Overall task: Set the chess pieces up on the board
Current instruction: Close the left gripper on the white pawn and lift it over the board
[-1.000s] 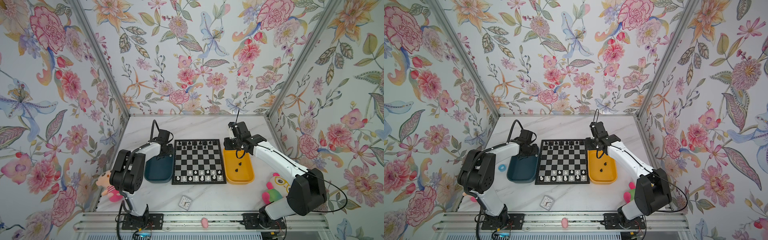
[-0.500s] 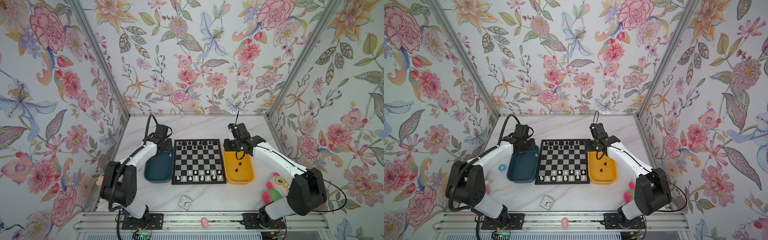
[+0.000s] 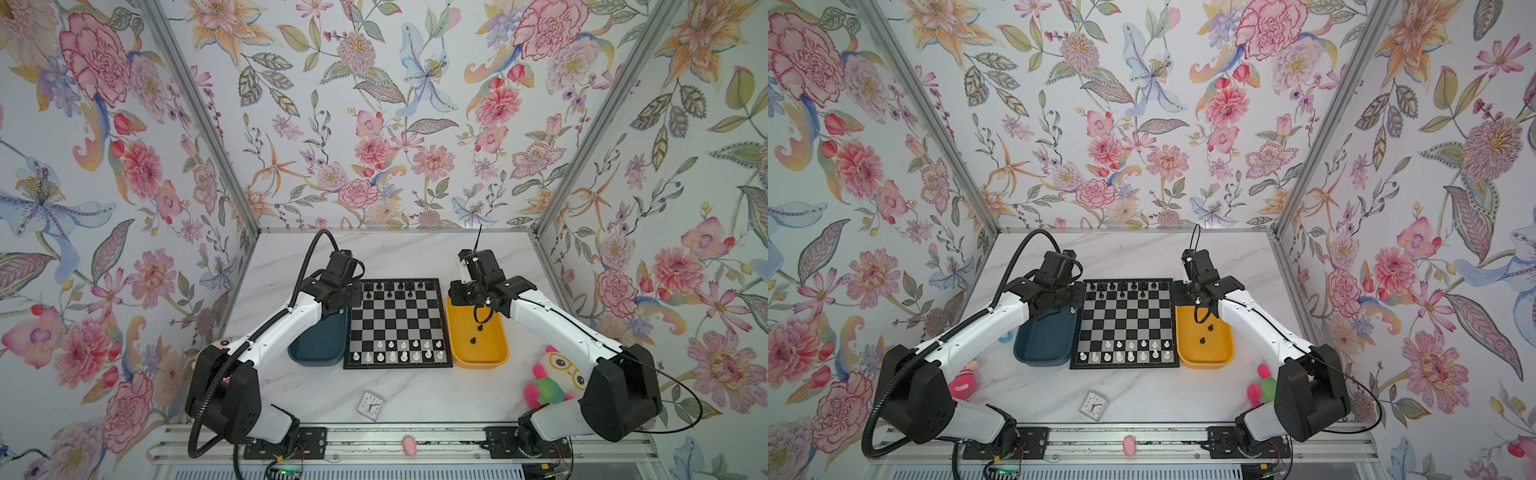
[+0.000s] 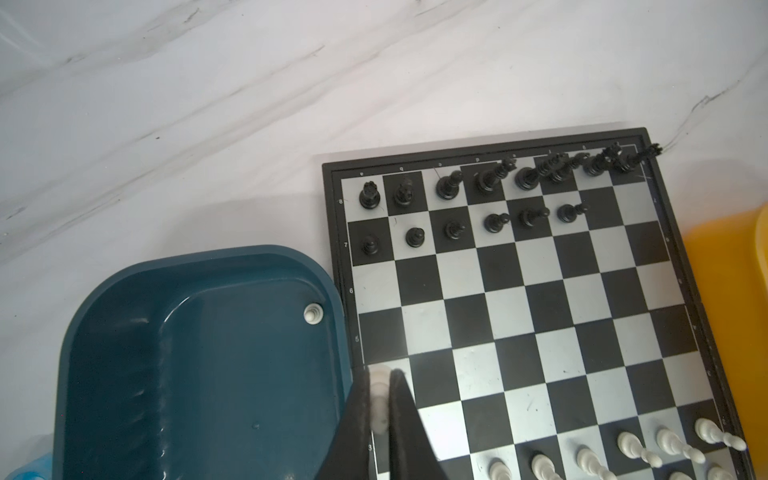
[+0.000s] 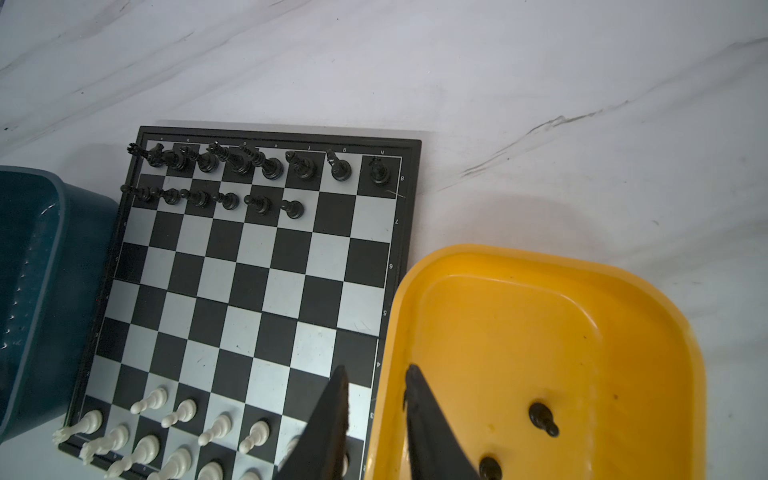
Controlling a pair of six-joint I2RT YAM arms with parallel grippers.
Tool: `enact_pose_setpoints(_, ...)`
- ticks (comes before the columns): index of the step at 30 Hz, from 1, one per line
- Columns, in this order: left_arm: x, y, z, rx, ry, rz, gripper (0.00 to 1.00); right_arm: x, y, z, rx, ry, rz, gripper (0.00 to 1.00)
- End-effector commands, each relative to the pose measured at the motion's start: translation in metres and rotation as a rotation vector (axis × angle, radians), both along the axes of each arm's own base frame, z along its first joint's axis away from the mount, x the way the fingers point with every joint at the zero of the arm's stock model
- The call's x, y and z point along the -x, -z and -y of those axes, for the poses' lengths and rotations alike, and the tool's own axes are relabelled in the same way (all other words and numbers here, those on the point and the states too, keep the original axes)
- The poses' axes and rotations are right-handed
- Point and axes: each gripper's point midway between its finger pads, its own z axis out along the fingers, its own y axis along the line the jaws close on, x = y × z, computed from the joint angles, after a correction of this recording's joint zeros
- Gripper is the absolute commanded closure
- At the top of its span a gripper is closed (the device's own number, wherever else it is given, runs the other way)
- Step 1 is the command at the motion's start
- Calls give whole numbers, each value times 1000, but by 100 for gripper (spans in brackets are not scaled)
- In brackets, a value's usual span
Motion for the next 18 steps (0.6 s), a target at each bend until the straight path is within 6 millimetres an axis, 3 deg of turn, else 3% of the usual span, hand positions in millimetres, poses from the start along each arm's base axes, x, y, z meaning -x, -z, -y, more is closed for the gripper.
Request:
enact_pose_setpoints(1, 14, 3, 3, -28, 15, -14, 92, 6, -2, -4, -16, -8, 6, 74)
enact_pose_setpoints(11, 50, 39, 25, -41, 80, -68, 92, 15, 1, -17, -6, -41, 6, 74)
enact_pose_setpoints(18, 65, 53, 37, -50, 119, -80, 92, 21, 4, -22, 4, -56, 4, 74)
